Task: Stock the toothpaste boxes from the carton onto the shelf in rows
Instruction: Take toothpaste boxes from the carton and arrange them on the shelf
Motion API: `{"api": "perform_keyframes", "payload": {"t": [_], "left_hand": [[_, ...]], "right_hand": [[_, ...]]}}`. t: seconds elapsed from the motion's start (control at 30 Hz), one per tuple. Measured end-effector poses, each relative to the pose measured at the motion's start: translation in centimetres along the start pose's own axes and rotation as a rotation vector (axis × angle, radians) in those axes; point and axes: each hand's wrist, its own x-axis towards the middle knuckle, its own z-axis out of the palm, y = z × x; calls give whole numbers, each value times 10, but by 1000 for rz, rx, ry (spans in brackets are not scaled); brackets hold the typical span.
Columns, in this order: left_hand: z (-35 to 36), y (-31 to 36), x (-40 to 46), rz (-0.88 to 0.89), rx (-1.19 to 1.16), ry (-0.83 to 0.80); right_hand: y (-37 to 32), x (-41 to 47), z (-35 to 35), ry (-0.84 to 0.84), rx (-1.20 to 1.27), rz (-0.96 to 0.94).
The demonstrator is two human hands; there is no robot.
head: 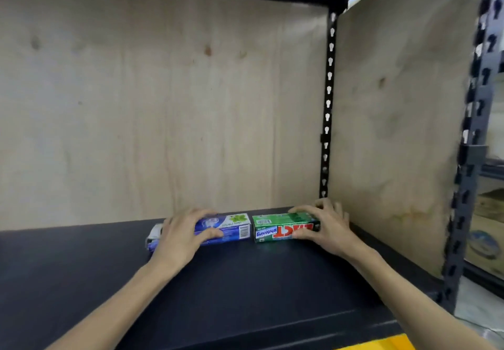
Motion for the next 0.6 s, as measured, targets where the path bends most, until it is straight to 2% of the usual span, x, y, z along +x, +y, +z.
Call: {"api": "perform_keyframes", "payload": {"t": [0.1, 0.2, 0.27, 0.33, 0.47, 0.6], "left_hand": [[13, -10, 26, 0, -27, 20], [22, -16, 42, 19, 213, 144], [37, -30, 46, -26, 285, 160], [44, -33, 54, -30, 220, 96], [41, -31, 73, 17, -158, 6], [38, -29, 82, 28, -210, 10]], "right_hand": [[6, 30, 12, -29, -11, 64], [3, 54, 28, 8, 73, 133], [5, 66, 55, 57, 152, 156], [12, 67, 60, 96, 175, 180], [17, 77, 50, 146, 197, 183], [16, 82, 49, 164, 163, 173]]}}
